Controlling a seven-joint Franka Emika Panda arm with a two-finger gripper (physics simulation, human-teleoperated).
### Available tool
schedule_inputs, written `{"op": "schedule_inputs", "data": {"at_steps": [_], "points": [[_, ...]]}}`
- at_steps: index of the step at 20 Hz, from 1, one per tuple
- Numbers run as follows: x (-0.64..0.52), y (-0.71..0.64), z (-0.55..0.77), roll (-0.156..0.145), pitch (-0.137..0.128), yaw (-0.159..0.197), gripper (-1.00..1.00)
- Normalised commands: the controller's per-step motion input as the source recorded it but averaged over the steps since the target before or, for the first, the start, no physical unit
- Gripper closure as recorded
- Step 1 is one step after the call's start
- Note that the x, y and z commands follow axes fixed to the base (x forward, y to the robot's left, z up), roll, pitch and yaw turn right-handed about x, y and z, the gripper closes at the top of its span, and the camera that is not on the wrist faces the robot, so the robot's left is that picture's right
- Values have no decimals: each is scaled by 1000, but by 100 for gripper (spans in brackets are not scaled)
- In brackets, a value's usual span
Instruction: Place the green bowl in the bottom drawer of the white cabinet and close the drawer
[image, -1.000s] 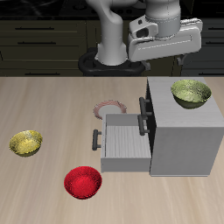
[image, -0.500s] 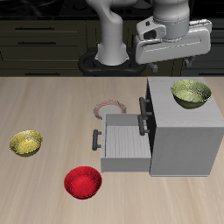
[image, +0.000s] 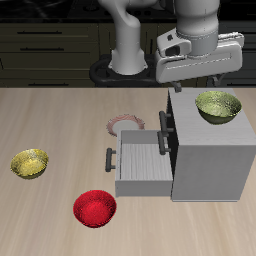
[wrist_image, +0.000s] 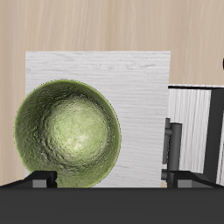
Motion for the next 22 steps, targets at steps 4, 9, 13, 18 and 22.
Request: {"op": "schedule_inputs", "data": {"at_steps": [4, 9, 13, 18, 22], "points": [[122, 73, -282, 4, 32, 28, -100], [87, 16, -305, -7, 21, 27, -100], [90, 33, -561, 16, 97, 0, -100], [-85, 2, -226, 47, 45, -74, 100], [-196, 7, 136, -2, -58, 40, 100]]}}
